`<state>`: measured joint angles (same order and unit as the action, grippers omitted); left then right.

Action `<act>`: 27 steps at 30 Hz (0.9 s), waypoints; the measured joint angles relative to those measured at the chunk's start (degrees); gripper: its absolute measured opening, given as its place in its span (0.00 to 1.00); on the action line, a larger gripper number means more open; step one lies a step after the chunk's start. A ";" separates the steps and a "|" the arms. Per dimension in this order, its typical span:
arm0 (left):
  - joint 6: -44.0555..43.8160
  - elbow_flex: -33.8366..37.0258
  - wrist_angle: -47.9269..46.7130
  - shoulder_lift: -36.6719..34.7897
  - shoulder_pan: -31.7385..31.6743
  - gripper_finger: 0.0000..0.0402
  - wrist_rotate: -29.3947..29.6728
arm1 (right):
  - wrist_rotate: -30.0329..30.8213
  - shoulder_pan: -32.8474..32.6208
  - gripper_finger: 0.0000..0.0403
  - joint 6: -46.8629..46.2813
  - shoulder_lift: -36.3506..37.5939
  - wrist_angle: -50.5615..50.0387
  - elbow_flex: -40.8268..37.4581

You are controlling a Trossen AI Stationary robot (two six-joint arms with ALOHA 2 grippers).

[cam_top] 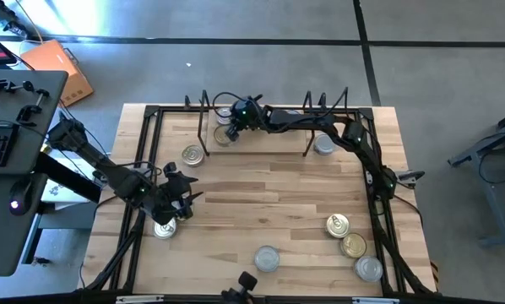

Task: Stack canned seafood by type on shelf
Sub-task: Adjust the green and blue tuna can on the shelf, then put the bottom left blue tuna can on the shelf aligned with the other blue tuna can

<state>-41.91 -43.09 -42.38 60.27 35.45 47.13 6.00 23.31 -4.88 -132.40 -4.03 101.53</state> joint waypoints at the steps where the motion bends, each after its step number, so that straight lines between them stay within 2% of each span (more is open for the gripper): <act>1: 0.00 0.00 -0.08 0.00 -0.04 0.51 0.00 | -1.21 0.00 0.02 0.25 0.00 0.00 0.01; 7: -0.04 0.00 -0.07 0.11 -0.07 0.51 0.00 | -3.06 -0.29 0.00 0.62 0.02 -0.65 0.02; 19: -0.04 0.00 -0.38 0.11 -0.09 0.51 -0.02 | -2.08 -0.53 0.00 0.85 0.25 2.09 -0.01; 23: -1.74 0.00 -1.62 0.13 -0.06 0.51 -0.01 | 1.71 -1.51 0.00 3.20 2.72 3.30 -0.03; 27: -5.45 0.02 -4.41 0.32 1.69 0.51 0.75 | 7.40 -5.26 0.00 8.43 6.53 0.81 -0.38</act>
<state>-47.36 -43.07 -46.80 60.59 37.13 47.88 13.40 18.05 3.55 -125.87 -3.22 101.15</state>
